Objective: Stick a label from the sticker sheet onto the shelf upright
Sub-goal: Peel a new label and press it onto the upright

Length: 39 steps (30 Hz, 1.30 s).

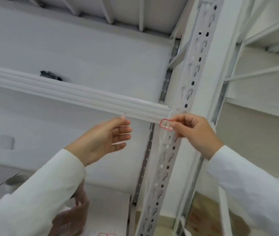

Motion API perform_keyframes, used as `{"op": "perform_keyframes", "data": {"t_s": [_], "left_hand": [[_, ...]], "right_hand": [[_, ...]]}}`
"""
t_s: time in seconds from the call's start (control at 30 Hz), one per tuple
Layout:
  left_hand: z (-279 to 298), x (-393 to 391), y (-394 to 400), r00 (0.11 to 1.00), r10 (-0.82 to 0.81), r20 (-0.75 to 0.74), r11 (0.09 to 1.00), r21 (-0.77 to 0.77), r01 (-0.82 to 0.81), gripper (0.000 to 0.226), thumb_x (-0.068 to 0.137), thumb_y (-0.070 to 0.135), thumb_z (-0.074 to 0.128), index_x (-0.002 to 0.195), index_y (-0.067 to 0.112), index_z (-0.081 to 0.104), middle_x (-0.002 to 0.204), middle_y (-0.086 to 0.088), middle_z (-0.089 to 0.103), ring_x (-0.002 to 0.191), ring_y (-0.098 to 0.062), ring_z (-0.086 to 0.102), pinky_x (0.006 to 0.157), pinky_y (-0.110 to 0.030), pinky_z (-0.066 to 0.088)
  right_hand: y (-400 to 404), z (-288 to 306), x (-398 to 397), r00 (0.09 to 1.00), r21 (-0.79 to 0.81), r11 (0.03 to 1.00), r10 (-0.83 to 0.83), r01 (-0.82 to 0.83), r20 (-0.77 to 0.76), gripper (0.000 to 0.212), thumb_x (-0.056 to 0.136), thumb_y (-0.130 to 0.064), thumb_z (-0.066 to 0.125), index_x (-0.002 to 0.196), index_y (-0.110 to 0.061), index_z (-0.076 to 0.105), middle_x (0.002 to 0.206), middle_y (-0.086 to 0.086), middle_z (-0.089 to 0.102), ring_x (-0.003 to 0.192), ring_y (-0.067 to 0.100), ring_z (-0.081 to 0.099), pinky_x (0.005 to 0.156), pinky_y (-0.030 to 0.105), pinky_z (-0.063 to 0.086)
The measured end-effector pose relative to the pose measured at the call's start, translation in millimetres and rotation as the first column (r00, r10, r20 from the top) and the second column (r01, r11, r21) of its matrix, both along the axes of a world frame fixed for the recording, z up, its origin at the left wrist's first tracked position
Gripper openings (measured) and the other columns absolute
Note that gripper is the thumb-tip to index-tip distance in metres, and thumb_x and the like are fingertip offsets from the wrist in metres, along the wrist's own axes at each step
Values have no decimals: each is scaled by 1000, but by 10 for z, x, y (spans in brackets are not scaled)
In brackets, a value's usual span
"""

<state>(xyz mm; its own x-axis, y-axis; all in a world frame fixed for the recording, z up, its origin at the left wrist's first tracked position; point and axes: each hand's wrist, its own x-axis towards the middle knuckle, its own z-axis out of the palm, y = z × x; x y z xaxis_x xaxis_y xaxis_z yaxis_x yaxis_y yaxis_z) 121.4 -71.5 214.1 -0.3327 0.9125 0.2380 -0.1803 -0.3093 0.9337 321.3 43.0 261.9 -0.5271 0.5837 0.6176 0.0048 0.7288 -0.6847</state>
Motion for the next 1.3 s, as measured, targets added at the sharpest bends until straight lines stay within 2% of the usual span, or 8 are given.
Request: {"op": "perform_keyframes", "data": {"t_s": [0.13,0.27,0.37,0.43,0.57,0.73,0.97,1.3], "left_hand": [[412,274,91,981,188,-47,963,207,-174,21,93,25,49,75,23,61,54,12,66,60,-3,63,70,-24,46],[650,524,414,776,515,-364,830,438,-345,9,89,19,55,85,21,62,80,12,64,74,-1,56,71,-15,41],[735,645,653,618,501,-606,860,426,-280,22,90,24,54,111,21,59,106,13,60,100,-5,58,91,-20,41],[788,666,771,605,405,-686,913,344,-221,36,89,30,52,123,20,53,119,11,60,115,-8,55,104,-29,40],[859,646,855,511,340,-789,934,221,-279,50,83,44,43,128,23,53,128,4,61,119,-16,55,106,-40,40],[941,641,828,569,303,-765,951,204,-232,30,96,29,40,94,12,64,90,-3,62,89,-20,53,85,-32,42],[957,610,841,607,267,-748,961,162,-223,33,95,31,44,108,9,65,114,-14,67,112,-28,59,103,-42,43],[945,645,862,628,287,-723,956,181,-229,28,91,31,54,111,13,63,100,-3,63,92,-14,54,83,-23,37]], "right_hand": [[127,310,251,991,46,995,-79,84,-112,19,84,-6,65,89,-24,58,60,-5,61,50,6,54,65,24,52],[202,419,175,984,68,992,-97,108,-148,25,85,-4,61,86,-25,47,55,-7,59,51,5,56,73,35,54],[222,441,108,985,116,986,-104,120,-135,25,85,-5,59,86,-26,46,61,-2,57,58,13,57,75,43,54],[237,454,104,989,138,984,-101,116,-109,25,82,-9,62,87,-27,45,64,-1,57,65,20,55,77,43,52],[273,479,113,994,170,979,-108,110,-20,30,81,-7,61,88,-28,42,63,-2,57,66,19,52,78,43,49],[282,511,100,989,200,969,-146,143,0,28,82,-8,59,90,-27,42,62,-5,56,67,17,53,84,51,51],[284,532,57,983,229,957,-185,180,-2,26,83,-10,61,100,-16,41,63,-3,55,66,17,53,84,52,51],[311,513,58,979,285,939,-203,194,2,27,79,-18,64,88,-23,39,72,7,57,68,20,52,81,50,52]]}}
